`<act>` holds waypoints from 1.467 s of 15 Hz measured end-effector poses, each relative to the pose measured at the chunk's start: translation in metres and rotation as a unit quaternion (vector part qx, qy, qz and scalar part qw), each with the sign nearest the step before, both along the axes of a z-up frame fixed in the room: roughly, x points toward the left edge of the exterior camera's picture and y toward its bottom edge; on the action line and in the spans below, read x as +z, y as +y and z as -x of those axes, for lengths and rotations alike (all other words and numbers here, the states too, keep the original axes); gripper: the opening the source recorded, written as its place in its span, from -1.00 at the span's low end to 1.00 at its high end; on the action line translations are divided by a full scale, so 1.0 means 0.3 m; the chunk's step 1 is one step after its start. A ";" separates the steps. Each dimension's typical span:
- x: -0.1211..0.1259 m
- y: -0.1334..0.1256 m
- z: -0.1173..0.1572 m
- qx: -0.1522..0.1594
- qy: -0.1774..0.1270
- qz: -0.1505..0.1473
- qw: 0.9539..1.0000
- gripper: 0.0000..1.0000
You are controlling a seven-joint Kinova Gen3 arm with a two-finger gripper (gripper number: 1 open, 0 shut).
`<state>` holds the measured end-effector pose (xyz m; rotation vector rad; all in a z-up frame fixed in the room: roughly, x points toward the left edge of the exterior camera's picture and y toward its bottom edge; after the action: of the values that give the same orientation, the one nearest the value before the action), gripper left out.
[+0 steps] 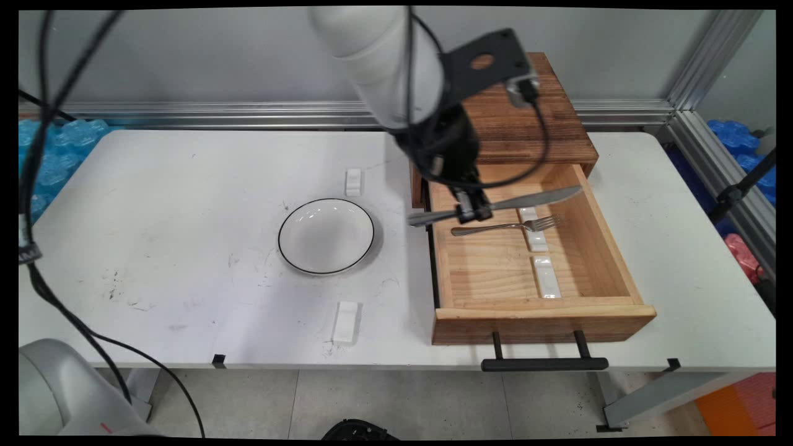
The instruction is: Place the picked object into the drawer
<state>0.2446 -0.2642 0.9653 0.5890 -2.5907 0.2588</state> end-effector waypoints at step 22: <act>-0.443 -0.171 0.300 -0.019 -0.058 -0.017 0.998 -1.00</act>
<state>0.1545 -0.3154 0.8325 0.5497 -2.7196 0.2433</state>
